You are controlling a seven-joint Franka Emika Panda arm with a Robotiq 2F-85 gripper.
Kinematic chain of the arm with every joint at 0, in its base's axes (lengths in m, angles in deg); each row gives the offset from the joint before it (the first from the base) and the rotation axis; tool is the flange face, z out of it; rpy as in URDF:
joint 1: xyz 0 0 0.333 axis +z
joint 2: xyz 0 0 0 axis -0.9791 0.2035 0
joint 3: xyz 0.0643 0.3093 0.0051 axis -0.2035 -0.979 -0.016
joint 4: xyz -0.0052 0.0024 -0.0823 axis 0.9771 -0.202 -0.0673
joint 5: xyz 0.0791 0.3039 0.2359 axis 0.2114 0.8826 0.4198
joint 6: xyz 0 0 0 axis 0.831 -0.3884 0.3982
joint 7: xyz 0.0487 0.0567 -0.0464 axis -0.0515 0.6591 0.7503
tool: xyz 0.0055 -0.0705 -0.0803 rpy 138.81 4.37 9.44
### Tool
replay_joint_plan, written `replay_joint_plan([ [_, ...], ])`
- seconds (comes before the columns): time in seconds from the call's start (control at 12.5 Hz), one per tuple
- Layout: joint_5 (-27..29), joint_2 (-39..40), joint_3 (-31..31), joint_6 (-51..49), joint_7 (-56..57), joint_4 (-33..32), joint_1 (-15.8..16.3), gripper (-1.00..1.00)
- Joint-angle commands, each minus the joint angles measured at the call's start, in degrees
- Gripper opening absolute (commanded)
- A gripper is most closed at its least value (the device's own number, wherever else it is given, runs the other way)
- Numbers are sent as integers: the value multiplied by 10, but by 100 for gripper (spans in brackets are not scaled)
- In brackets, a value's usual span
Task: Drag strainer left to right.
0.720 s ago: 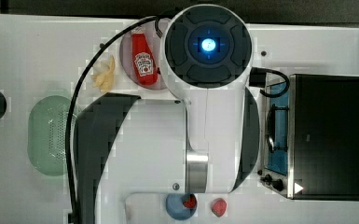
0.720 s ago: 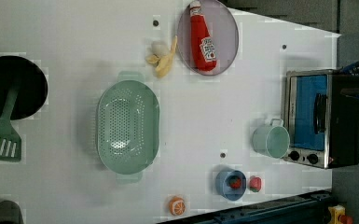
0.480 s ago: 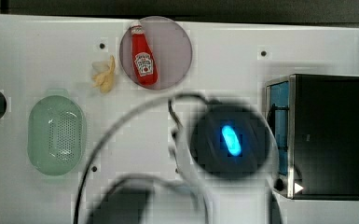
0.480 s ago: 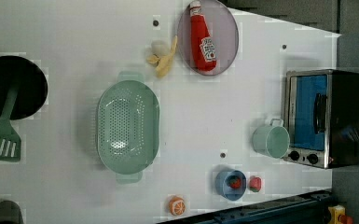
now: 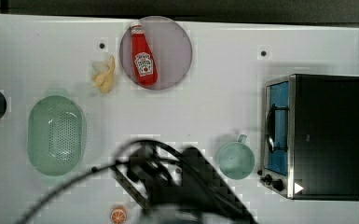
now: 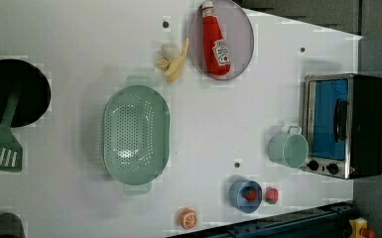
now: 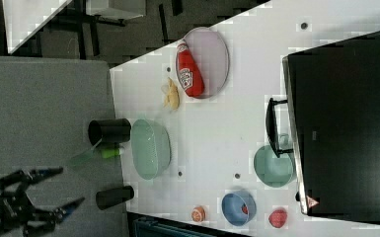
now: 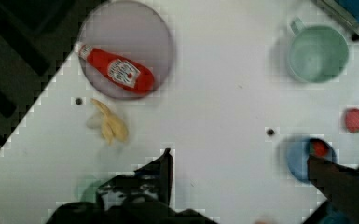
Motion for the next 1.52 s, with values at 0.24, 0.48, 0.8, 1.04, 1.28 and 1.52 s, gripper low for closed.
replay_joint_plan([
  [0.24, 6, 120, -145, 44, -226, -44, 32, 100],
  [0.48, 5, 195, -235, 130, -393, -49, 33, 100],
  [0.8, -13, 317, -310, 257, -598, -57, 34, 100],
  [1.04, -73, 408, -321, 317, -685, -62, 38, 100],
  [1.28, -121, 491, -315, 397, -729, -62, 44, 100],
  [1.52, -152, 553, -300, 461, -754, -62, 52, 100],
])
